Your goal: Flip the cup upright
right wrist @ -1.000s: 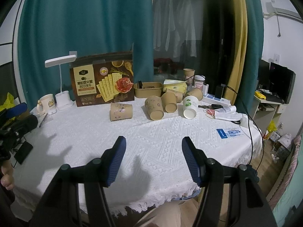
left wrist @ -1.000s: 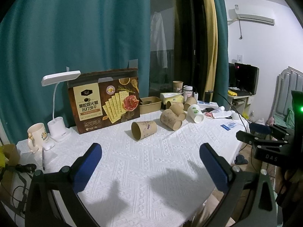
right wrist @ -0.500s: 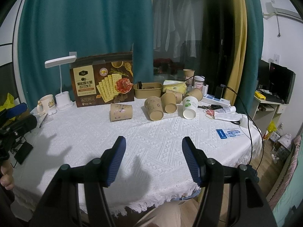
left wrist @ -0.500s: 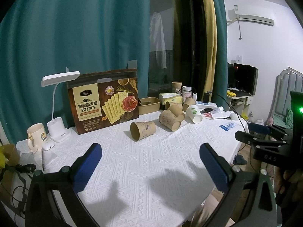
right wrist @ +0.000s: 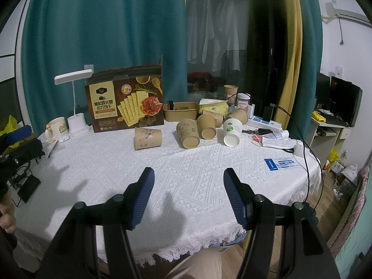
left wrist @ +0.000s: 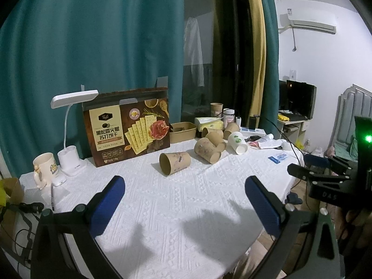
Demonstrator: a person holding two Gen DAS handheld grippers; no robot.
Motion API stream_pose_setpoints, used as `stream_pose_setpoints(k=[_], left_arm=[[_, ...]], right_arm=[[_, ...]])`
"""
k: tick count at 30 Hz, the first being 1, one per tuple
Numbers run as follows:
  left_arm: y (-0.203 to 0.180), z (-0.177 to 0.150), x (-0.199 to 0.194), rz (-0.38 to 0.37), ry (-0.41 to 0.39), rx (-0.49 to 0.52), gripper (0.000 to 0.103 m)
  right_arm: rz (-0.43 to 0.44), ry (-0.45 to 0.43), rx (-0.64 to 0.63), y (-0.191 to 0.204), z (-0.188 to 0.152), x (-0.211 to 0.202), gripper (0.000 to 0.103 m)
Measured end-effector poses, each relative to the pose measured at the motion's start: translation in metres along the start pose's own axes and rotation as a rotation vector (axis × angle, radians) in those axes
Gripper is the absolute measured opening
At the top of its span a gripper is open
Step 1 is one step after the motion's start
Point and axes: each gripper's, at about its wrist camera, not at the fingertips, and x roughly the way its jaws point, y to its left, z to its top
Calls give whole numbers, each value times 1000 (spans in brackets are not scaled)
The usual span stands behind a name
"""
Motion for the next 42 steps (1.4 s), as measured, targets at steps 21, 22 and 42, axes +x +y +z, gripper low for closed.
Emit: stream_pose_setpoints(k=[21,22,42], left_arm=[[-5,0,0,-11,-14,3,103],[-5,0,0,-11,-15,3,103],[-11,3,107,-60,175,-36,103]], right_arm=[[-1,-3,3,-2,1,-2,59],[-1,-3,3,-1,0,0,59],[-31,93,40,-58,7,79,59]])
